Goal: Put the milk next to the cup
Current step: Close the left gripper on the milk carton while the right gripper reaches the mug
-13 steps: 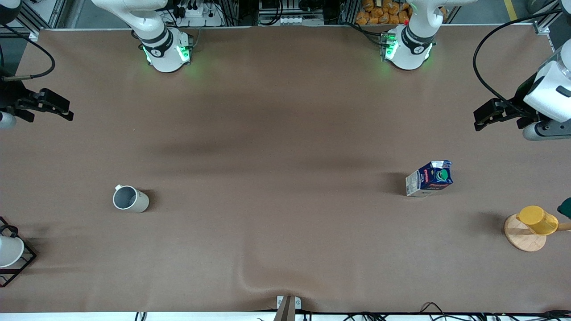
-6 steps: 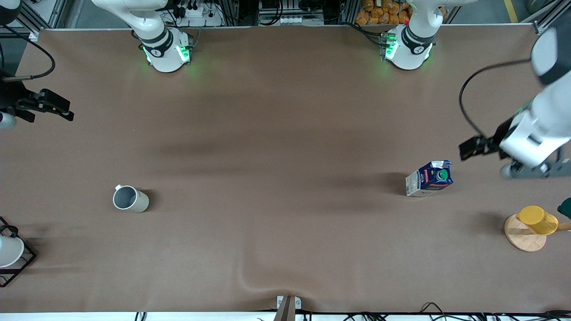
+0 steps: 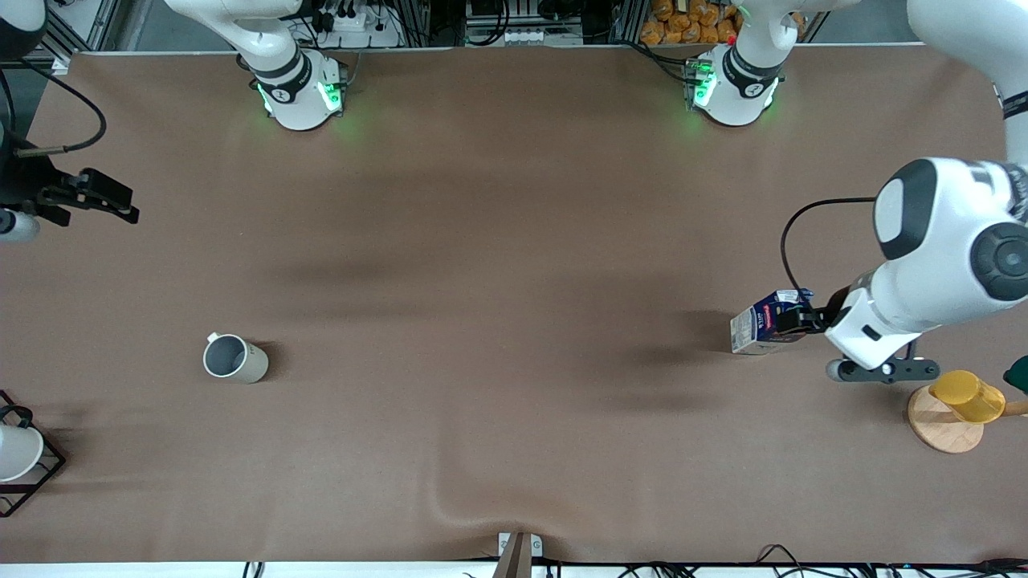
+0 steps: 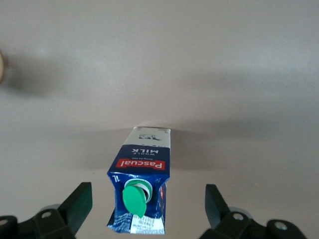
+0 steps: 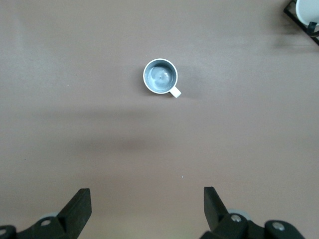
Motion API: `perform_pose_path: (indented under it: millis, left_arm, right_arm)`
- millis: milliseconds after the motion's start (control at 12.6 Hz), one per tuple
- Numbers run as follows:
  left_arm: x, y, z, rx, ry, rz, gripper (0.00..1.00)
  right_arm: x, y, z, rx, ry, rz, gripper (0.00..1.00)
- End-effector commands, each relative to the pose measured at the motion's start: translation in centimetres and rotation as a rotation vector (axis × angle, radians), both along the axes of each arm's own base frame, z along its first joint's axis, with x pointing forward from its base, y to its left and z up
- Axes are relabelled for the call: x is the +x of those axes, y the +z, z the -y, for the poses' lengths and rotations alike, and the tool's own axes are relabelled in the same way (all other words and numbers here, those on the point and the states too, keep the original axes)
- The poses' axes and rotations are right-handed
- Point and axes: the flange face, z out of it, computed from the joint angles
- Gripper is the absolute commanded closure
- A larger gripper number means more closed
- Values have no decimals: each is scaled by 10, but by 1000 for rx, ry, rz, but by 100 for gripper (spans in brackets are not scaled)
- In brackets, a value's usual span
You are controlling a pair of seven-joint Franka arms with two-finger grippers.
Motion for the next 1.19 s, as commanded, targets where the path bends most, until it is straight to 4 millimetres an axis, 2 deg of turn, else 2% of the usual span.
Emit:
perform_pose_path:
  millis: [0, 158, 316, 475, 633, 870, 1028, 1107]
  left_arm:
    - [-15, -16, -5, 1, -19, -9, 0]
    - [-20, -22, -7, 6, -18, -24, 0]
    - [-23, -30, -7, 10, -22, -39, 0]
    - [-24, -33, -9, 22, -26, -44, 0]
    - [-27, -37, -11, 47, -37, -50, 0]
    - [-30, -48, -10, 52, -30, -64, 0]
    - [-31, -53, -10, 52, -31, -66, 0]
    - [-32, -56, -10, 52, -31, -72, 0]
  right_arm:
    - [24, -31, -12, 3, 42, -7, 0]
    - [44, -68, -15, 4, 62, -31, 0]
    - [68, -118, -19, 3, 67, -49, 0]
    - [85, -169, -34, 2, 90, -77, 0]
    - [100, -209, -45, -11, 110, -77, 0]
    - [125, -273, -47, -16, 115, -96, 0]
    - [129, -311, -47, -25, 135, -127, 0]
    - [131, -324, -47, -31, 150, -120, 0]
